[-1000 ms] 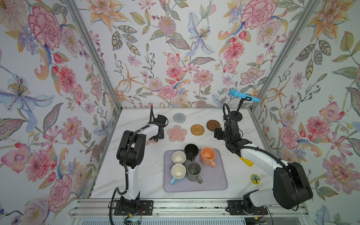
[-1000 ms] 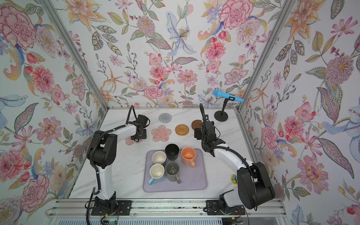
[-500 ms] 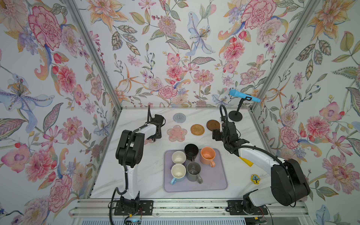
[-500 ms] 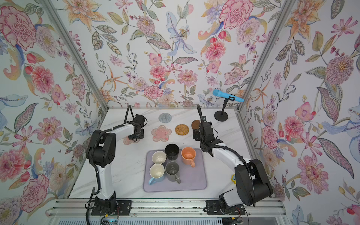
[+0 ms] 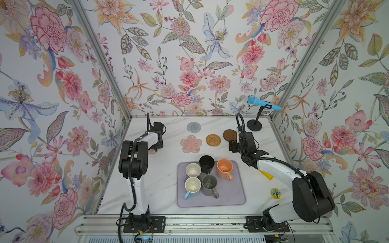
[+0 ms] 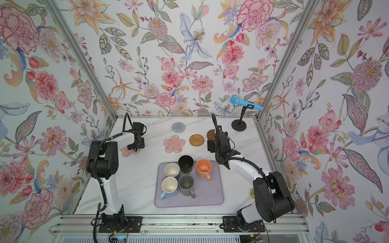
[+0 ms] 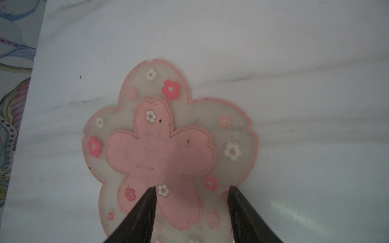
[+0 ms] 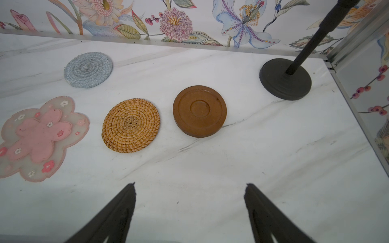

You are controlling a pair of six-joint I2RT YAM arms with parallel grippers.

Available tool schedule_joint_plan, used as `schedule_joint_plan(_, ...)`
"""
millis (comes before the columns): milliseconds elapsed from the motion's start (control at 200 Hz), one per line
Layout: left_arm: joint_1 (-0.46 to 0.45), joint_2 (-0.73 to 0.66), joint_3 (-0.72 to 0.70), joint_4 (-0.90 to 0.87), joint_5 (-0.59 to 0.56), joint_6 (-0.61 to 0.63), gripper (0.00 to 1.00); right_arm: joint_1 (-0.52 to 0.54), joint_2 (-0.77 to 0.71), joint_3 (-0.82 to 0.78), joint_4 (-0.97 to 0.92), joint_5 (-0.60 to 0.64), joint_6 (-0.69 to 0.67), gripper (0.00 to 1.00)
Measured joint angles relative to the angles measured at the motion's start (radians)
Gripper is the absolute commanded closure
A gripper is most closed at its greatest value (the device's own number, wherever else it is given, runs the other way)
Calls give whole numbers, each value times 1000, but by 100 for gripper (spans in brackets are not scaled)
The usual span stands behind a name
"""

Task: Place cups on coasters
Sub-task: Move the coaster to the top-left of the table.

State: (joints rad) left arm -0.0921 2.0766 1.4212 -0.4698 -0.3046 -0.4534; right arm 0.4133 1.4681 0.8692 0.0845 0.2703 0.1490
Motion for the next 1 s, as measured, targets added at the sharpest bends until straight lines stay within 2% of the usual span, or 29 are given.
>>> schedule_joint_plan(340,-4,3,4,6,13,35,40,13,19,27,-22,2,6,17)
schedule_joint_plan(505,-56,-5,5,10,22,55,38,13,21,40,-31,1,-10,21)
schedule_joint_plan(611,-108,-37,5,9,59,53,37,12,31,66,-45,-26,-22,24)
schedule_joint_plan(806,-176,-130,5,45,160,27,35,12,53,118,-63,-117,-40,24)
schedule_joint_plan(1001,-228,-129,35,83,251,11,29,10,91,152,-77,-175,-44,23)
